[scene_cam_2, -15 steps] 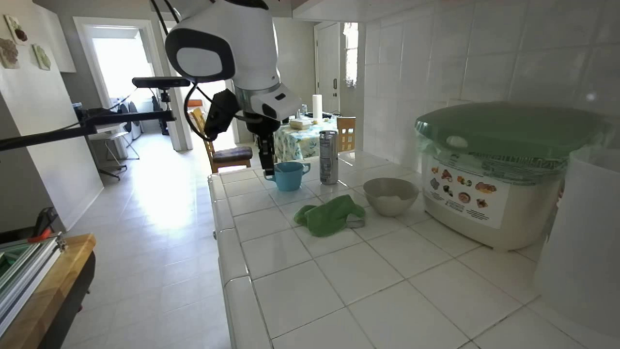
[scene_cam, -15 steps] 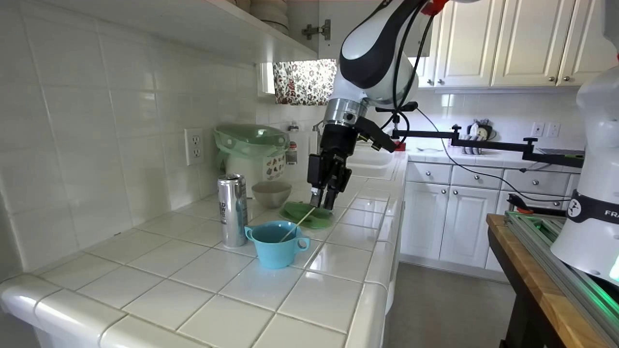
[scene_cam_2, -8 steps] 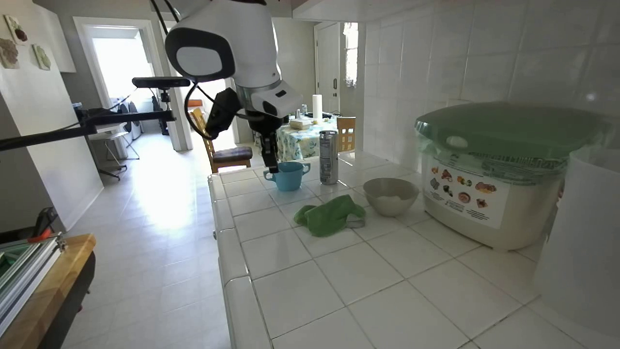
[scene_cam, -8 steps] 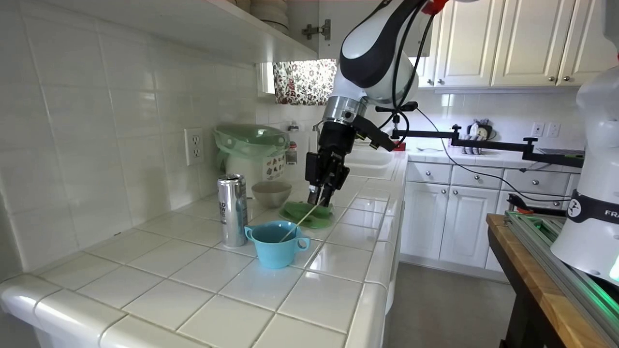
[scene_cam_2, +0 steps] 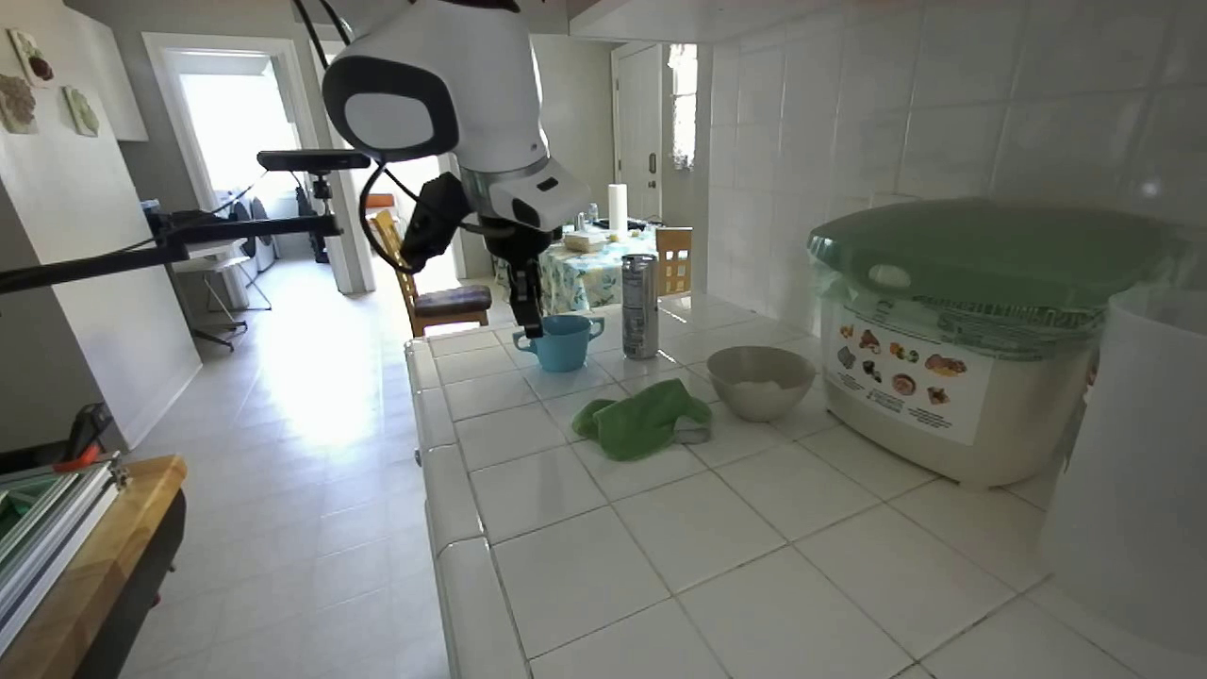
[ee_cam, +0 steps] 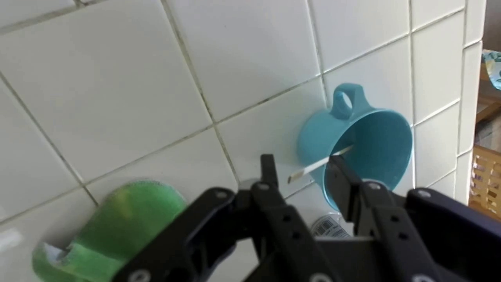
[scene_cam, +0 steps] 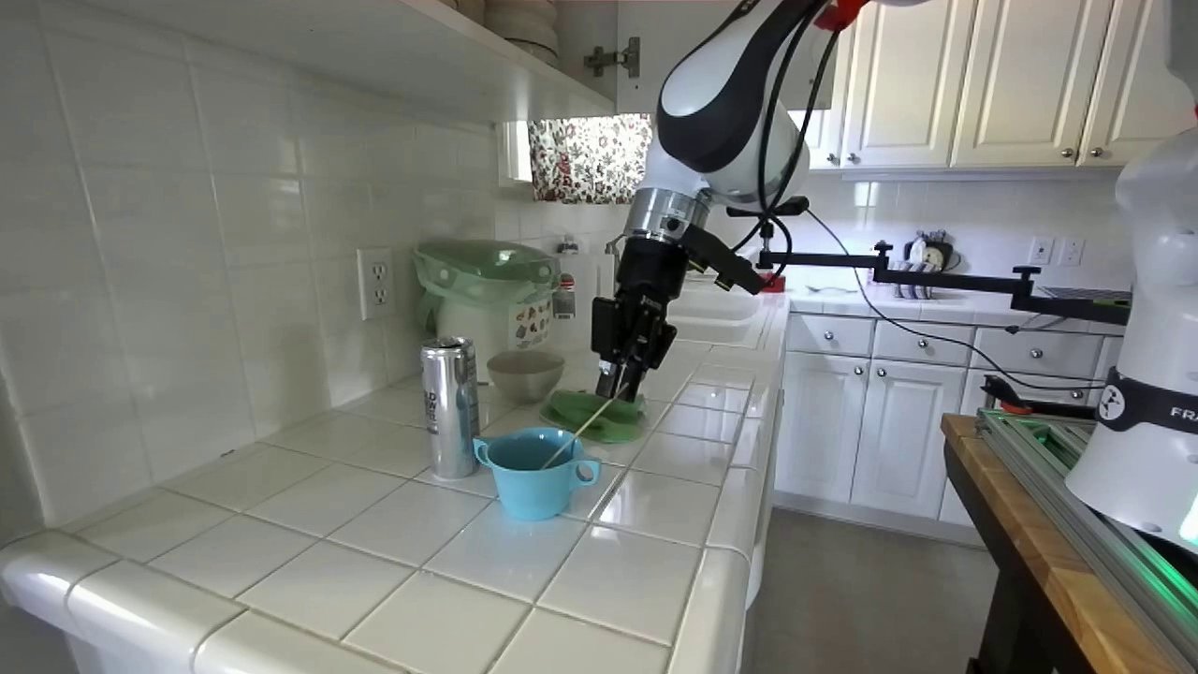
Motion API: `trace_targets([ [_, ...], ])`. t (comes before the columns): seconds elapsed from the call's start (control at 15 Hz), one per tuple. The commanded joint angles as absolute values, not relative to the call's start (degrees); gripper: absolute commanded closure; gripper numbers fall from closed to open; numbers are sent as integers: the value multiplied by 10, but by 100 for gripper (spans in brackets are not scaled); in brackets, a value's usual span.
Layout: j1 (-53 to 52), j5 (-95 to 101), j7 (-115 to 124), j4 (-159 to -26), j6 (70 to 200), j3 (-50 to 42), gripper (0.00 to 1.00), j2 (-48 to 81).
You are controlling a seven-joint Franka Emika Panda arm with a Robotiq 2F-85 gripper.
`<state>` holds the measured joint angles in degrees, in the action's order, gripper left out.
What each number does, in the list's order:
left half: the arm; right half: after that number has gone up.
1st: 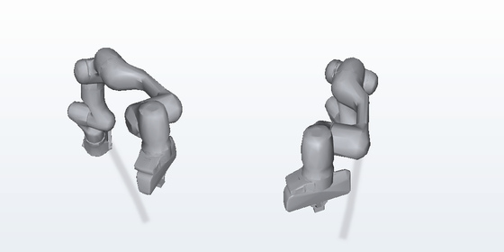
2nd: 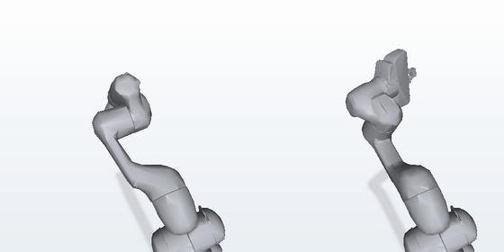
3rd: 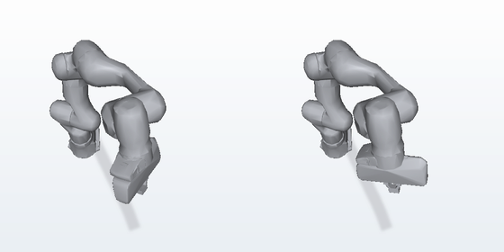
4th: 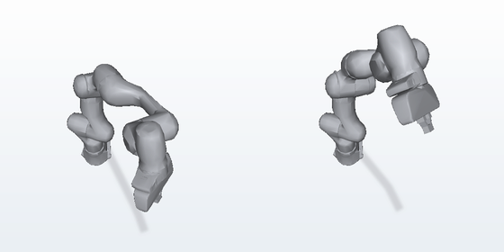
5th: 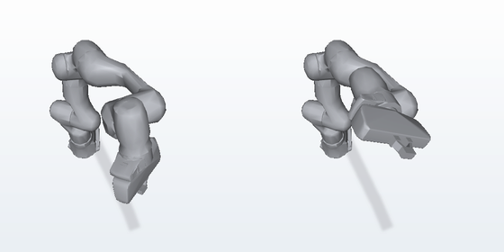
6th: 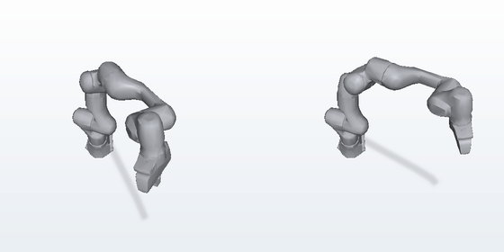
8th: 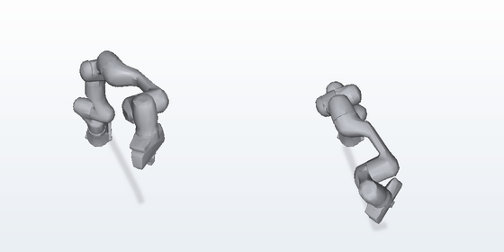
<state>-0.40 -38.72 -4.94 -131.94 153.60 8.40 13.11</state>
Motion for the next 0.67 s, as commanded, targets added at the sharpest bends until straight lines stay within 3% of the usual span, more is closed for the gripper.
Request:
trace_targets([
  [0.0,-8,-376,-42,-1308,1545,79,62,146],
  [0.4,-7,-371,-40,-1296,1548,80,69,158],
  [0.6,-8,-369,-39,-1295,1548,80,67,155],
])
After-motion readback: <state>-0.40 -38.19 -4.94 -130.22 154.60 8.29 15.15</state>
